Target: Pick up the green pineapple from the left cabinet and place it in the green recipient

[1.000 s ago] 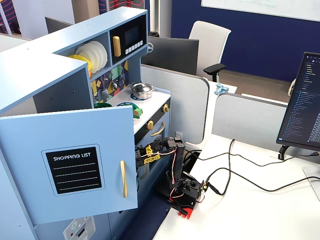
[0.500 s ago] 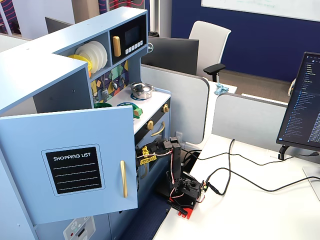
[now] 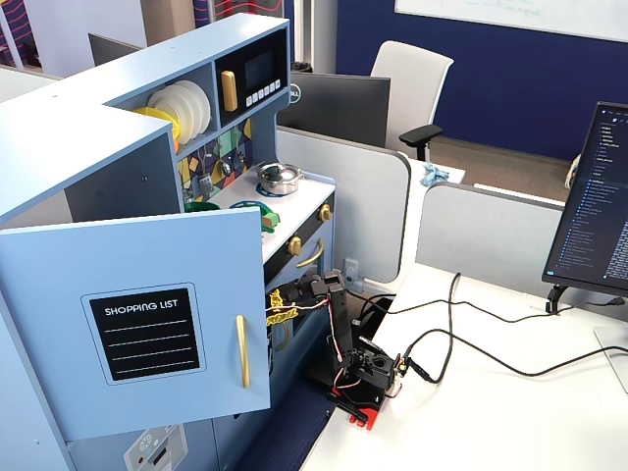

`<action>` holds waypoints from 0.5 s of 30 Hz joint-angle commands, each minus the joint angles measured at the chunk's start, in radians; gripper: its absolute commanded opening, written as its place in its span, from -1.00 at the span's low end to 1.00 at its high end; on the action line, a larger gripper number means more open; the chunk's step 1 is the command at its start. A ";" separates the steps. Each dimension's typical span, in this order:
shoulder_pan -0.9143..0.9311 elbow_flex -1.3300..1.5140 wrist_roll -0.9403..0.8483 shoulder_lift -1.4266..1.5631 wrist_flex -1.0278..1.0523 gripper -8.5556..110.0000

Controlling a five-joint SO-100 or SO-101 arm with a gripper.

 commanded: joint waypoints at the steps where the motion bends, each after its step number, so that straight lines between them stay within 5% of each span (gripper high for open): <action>1: 0.014 -0.054 -0.005 -0.038 0.032 -0.59; 4: 0.017 -0.077 -0.063 -0.072 0.086 -0.86; 15: -0.037 0.078 -0.376 0.222 0.052 -0.86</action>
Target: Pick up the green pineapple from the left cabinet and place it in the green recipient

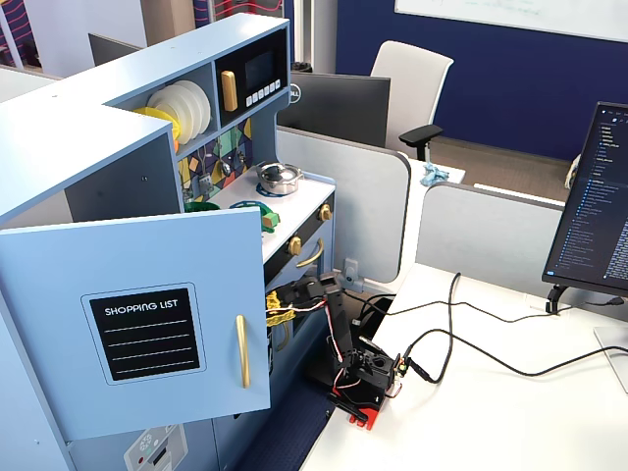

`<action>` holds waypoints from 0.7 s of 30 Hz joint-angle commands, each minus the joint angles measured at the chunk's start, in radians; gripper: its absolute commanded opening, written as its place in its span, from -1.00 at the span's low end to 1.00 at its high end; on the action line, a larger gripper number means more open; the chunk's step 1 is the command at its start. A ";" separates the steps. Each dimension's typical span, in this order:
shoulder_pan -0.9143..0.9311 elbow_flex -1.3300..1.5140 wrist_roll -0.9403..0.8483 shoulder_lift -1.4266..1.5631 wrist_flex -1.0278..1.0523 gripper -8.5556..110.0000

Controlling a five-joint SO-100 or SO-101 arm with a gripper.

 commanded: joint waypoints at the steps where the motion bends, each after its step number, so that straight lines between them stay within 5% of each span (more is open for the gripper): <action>1: -0.037 0.121 -0.155 0.273 0.006 -0.86; 14: -0.198 0.522 -0.331 1.232 0.364 -0.86; 21: 0.118 0.417 -0.172 1.388 0.538 -0.86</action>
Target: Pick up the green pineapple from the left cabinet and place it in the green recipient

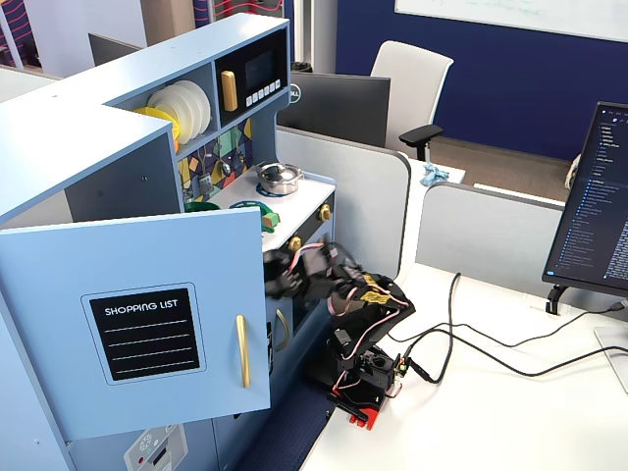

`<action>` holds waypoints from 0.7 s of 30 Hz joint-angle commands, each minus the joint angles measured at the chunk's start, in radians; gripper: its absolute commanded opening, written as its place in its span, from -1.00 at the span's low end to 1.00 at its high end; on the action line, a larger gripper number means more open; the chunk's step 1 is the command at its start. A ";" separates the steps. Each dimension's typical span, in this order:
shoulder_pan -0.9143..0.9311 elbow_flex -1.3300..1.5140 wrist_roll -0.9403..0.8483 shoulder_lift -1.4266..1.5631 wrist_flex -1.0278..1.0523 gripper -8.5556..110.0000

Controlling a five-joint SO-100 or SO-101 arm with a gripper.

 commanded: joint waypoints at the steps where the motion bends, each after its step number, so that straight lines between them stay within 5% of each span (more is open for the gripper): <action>1: 0.270 -0.106 0.132 0.054 0.064 -0.86; 10: 0.804 -0.216 0.459 -0.170 -0.012 -0.86; 21: 0.857 -0.370 0.431 -0.647 -0.221 -0.86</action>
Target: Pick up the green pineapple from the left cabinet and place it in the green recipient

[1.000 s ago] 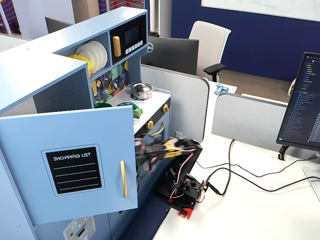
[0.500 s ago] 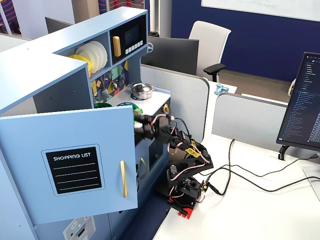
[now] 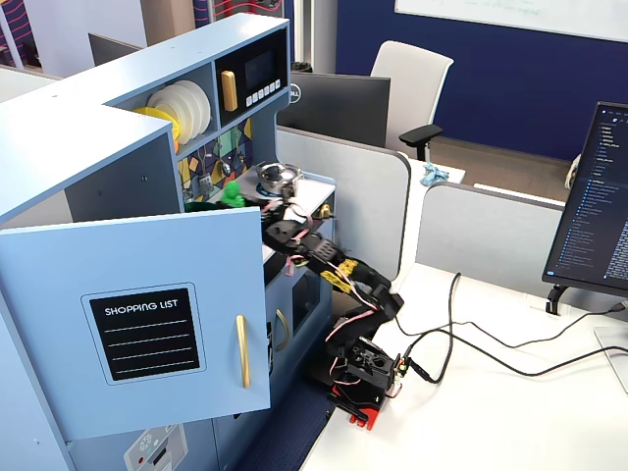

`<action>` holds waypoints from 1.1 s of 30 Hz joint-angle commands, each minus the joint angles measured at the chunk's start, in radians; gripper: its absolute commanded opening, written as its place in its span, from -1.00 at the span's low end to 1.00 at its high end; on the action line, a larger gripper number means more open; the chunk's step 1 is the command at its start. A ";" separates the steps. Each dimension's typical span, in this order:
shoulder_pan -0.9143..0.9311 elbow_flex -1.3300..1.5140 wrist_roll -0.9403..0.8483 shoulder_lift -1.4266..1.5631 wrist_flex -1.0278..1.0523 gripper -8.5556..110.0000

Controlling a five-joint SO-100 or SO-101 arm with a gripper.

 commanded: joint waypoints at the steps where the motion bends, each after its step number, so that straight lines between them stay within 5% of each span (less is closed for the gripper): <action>1: -0.002 -0.183 -0.005 -0.164 -0.075 -0.86; 9: -0.014 -0.477 -0.038 -0.443 -0.046 -0.85; 11: -0.017 -0.483 -0.005 -0.463 -0.049 -0.69; 15: -0.026 -0.456 0.025 -0.466 -0.043 -0.49; 27: -0.023 -0.377 -0.009 -0.402 -0.032 -0.49; 33: -0.060 -0.086 -0.017 -0.077 0.002 -0.53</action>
